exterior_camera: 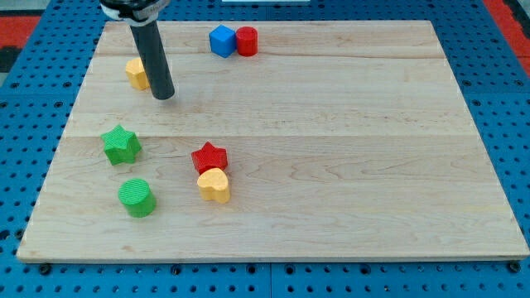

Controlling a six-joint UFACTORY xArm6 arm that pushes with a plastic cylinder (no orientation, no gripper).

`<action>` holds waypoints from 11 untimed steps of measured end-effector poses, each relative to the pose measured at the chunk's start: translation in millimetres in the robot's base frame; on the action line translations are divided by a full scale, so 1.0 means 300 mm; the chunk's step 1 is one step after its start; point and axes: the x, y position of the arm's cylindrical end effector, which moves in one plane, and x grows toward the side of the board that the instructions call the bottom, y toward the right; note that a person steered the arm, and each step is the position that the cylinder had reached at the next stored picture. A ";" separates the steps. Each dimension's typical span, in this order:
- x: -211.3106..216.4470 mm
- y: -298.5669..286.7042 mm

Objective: Place the yellow hexagon in between blue blocks

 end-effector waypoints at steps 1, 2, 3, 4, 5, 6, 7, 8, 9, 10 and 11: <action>-0.007 -0.209; -0.139 -0.190; -0.215 -0.143; -0.164 -0.145; -0.197 -0.070; -0.250 -0.030; -0.281 -0.021; -0.314 0.011; -0.330 0.022; -0.288 0.029; -0.028 -0.060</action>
